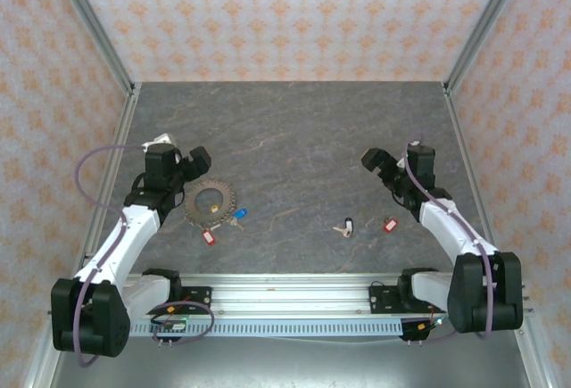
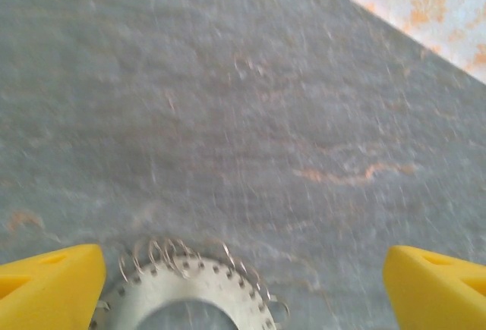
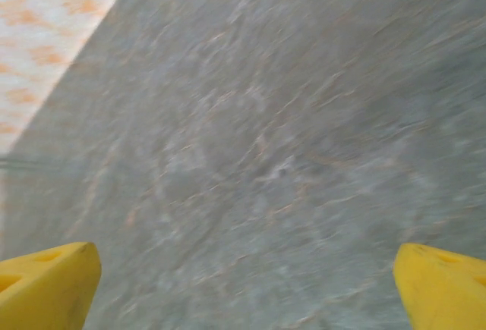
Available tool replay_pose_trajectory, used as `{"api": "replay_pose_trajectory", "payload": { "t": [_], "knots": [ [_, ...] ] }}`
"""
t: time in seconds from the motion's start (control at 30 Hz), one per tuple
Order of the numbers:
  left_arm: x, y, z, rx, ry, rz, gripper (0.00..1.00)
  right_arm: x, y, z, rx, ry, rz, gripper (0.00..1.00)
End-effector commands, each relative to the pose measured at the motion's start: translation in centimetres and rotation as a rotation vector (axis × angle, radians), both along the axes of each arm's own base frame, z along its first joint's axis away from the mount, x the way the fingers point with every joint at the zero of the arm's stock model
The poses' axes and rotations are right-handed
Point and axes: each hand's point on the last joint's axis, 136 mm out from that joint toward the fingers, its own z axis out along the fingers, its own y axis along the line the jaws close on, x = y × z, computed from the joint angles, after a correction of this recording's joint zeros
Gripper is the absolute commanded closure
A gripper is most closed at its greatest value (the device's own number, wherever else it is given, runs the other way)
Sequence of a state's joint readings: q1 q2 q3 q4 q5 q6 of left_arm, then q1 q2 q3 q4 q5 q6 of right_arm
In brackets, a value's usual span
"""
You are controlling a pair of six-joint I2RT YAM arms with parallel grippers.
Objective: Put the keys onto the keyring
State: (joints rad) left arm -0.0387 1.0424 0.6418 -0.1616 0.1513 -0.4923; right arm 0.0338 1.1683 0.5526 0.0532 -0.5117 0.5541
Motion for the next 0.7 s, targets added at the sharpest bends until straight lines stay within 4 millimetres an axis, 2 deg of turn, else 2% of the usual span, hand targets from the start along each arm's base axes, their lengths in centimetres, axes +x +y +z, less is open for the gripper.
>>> {"api": "replay_pose_trajectory", "payload": {
  "t": [0.0,0.17,0.37,0.53,0.67],
  "knots": [
    [-1.9,-3.0,-1.9,-0.124,0.108,-0.089,0.07,1.0,2.7,1.6,0.233,-0.047,0.044,0.01],
    [-2.2,-5.4,-3.9,-0.113,0.2,-0.169,0.1,0.8,4.0,0.7,0.176,0.009,0.109,0.09],
    [-2.1,-5.3,-6.3,-0.086,0.302,-0.152,0.16,-0.1,4.8,0.2,0.132,0.052,0.133,0.15],
    [-1.7,-6.6,-7.2,-0.118,0.318,-0.187,0.18,-0.6,6.3,0.4,0.138,0.051,0.195,0.17],
    [-1.5,-7.4,-8.1,-0.131,0.355,-0.211,0.22,-0.7,8.1,0.8,0.144,0.049,0.267,0.18]
  ]
}}
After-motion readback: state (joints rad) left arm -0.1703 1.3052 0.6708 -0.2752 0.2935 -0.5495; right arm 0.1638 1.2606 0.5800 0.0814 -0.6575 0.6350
